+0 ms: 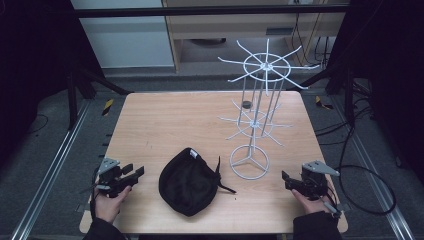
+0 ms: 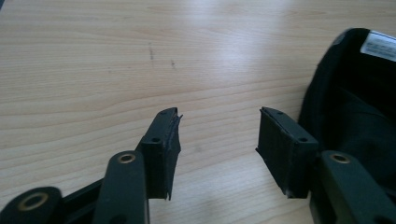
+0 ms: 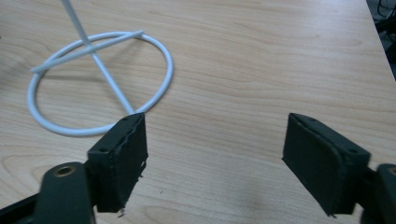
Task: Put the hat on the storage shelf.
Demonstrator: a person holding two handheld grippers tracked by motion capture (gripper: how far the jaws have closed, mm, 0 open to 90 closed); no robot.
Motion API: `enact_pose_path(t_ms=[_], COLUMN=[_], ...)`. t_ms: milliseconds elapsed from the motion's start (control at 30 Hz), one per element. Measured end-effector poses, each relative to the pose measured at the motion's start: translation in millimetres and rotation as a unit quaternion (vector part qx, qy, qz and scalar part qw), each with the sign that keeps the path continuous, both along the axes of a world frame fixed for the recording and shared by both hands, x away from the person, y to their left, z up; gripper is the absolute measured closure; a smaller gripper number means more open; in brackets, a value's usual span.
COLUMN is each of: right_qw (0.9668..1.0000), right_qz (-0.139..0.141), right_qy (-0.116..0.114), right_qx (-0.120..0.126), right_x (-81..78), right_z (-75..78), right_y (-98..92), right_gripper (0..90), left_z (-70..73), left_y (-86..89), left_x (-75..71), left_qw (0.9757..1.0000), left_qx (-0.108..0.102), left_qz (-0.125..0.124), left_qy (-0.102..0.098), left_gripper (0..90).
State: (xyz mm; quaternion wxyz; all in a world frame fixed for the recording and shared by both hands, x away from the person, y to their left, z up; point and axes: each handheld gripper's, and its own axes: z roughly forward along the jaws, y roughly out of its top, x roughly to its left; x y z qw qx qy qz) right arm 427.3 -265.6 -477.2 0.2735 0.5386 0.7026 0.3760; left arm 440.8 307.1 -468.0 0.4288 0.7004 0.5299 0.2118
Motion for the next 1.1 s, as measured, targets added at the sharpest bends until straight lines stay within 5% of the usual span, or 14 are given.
enact_pose_path(t_ms=[400, 633, 1100], right_qw=[0.9986, 0.9946, 0.9873], right_qz=[0.051, 0.098, 0.158], right_qy=[-0.008, -0.008, -0.010], right_qx=[0.013, 0.031, 0.017], right_x=[-12.5, -19.3, -25.3], right_z=[8.7, 16.1, 23.9], right_y=[27.3, 53.9, 92.7], right_gripper=[37.2, 43.6, 49.5], left_z=[6.5, 5.8, 2.6], left_y=[-26.6, -34.1, -47.5], left_x=[-16.9, -18.1, -19.0], left_qw=[0.9984, 0.9978, 0.9964], left_qx=[0.001, 0.000, 0.010], left_qz=[-0.055, -0.064, -0.075], left_qy=[0.008, 0.016, 0.037], left_gripper=[46.4, 46.4, 50.8])
